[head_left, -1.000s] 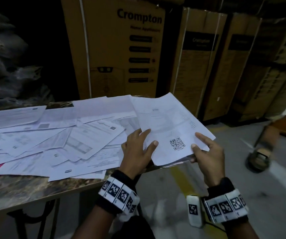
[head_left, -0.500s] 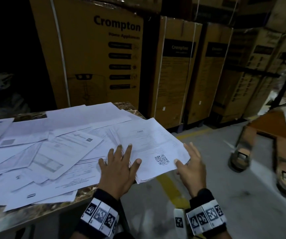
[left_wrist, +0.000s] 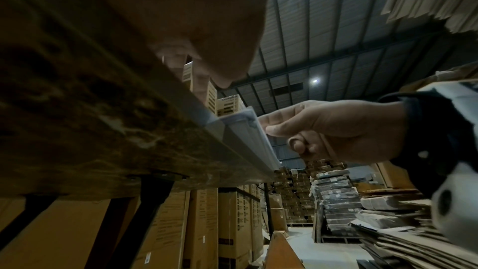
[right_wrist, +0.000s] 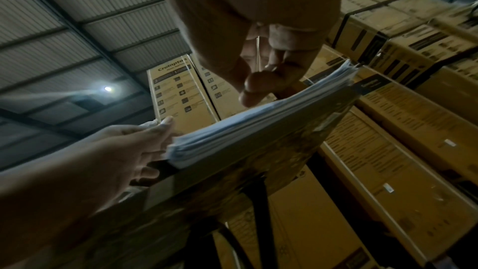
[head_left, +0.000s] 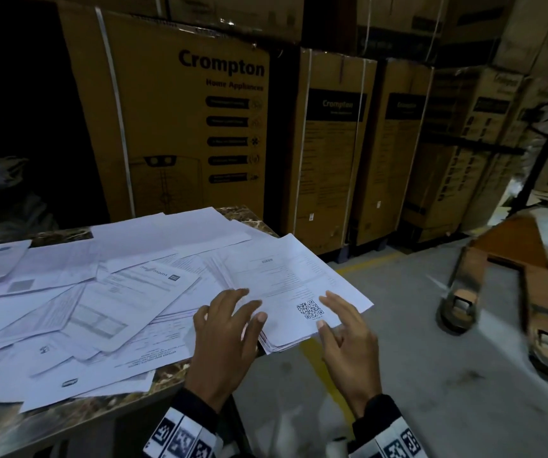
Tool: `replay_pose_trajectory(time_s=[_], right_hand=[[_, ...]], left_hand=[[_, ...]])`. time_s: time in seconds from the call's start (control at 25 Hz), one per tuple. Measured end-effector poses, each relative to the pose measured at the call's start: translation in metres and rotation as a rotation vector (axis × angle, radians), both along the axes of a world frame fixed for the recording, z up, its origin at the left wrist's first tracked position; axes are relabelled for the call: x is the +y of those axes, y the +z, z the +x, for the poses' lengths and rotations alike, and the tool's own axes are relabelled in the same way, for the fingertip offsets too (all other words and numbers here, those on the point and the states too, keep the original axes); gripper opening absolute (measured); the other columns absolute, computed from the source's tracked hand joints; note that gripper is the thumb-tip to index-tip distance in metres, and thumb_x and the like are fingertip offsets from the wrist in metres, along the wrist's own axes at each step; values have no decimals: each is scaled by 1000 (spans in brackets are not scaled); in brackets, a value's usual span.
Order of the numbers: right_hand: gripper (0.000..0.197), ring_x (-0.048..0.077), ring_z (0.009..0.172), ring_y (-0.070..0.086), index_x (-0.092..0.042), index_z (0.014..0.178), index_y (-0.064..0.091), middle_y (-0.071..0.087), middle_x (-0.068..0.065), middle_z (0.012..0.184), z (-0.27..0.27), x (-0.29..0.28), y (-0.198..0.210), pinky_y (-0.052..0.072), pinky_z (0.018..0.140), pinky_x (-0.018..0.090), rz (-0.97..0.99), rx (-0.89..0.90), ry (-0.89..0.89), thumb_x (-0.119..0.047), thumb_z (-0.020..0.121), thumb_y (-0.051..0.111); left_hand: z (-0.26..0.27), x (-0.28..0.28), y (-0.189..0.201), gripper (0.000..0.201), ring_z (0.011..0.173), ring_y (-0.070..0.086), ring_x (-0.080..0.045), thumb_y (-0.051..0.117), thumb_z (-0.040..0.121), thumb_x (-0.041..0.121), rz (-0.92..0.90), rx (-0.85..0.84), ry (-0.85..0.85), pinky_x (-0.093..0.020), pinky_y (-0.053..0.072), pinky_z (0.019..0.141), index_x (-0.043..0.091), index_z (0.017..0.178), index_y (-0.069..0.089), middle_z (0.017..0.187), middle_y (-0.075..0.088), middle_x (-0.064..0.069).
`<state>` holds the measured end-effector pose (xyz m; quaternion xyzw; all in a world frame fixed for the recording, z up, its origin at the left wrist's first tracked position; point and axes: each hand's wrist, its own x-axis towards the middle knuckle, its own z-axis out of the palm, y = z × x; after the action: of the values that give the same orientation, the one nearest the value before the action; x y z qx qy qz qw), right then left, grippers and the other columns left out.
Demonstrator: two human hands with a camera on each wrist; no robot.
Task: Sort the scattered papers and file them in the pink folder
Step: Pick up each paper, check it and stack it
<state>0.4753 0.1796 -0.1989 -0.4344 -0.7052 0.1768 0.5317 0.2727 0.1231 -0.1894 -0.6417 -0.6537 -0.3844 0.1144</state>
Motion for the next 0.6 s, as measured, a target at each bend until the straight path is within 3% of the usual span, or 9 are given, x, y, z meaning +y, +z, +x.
replay_pose_trajectory(time_s=[0.04, 0.12, 0.2, 0.32, 0.4, 0.52, 0.6], right_hand=[[39, -1, 119, 56, -26, 121, 68, 57, -26, 129, -5, -10, 0, 53, 94, 41, 3, 21, 34, -5, 89, 69], [36, 1, 121, 57, -30, 122, 66, 59, -28, 129, -19, -31, 0, 56, 88, 47, -12, 74, 117, -10, 91, 67], [35, 9, 100, 63, -35, 125, 64, 55, -30, 132, -34, -52, -2, 59, 78, 51, -75, 104, 203, -20, 94, 63], [37, -3, 79, 49, -37, 127, 62, 54, -29, 133, -62, -83, -3, 59, 81, 50, -167, 94, 309, -19, 95, 62], [39, -7, 82, 49, -36, 127, 62, 55, -28, 132, -83, -96, 0, 58, 85, 49, -181, 101, 367, -15, 95, 63], [39, 2, 108, 60, -33, 127, 63, 56, -26, 131, -124, -100, 7, 56, 89, 41, -171, 86, 464, -12, 94, 63], [37, 10, 97, 63, -35, 126, 63, 55, -25, 132, -146, -97, 13, 56, 77, 31, -199, 51, 511, -14, 95, 63]], left_hand=[[-1, -8, 1, 42, 126, 53, -22, 37, 101, 48, 71, 44, 28, -37, 23, 94, 26, 109, 72, 126, 65, 3], [-6, -29, 3, 33, 124, 56, -22, 45, 98, 41, 145, 75, 93, -40, 25, 93, 27, 107, 73, 120, 68, 5], [-18, -54, 2, 28, 122, 58, -23, 50, 95, 39, 149, 58, 153, -42, 28, 93, 27, 109, 72, 118, 68, 5], [-52, -94, -6, 28, 122, 57, -24, 55, 93, 39, 97, 32, 227, -45, 32, 94, 27, 113, 71, 119, 67, 4], [-76, -115, -7, 32, 123, 56, -25, 56, 93, 40, 68, -10, 262, -48, 36, 93, 26, 117, 70, 122, 66, 1], [-119, -132, 0, 42, 123, 55, -29, 50, 93, 49, -41, -33, 313, -52, 45, 92, 24, 121, 68, 127, 64, -4], [-139, -131, 11, 59, 129, 49, -31, 40, 90, 63, -259, -20, 352, -52, 43, 97, 26, 131, 62, 137, 57, -7]])
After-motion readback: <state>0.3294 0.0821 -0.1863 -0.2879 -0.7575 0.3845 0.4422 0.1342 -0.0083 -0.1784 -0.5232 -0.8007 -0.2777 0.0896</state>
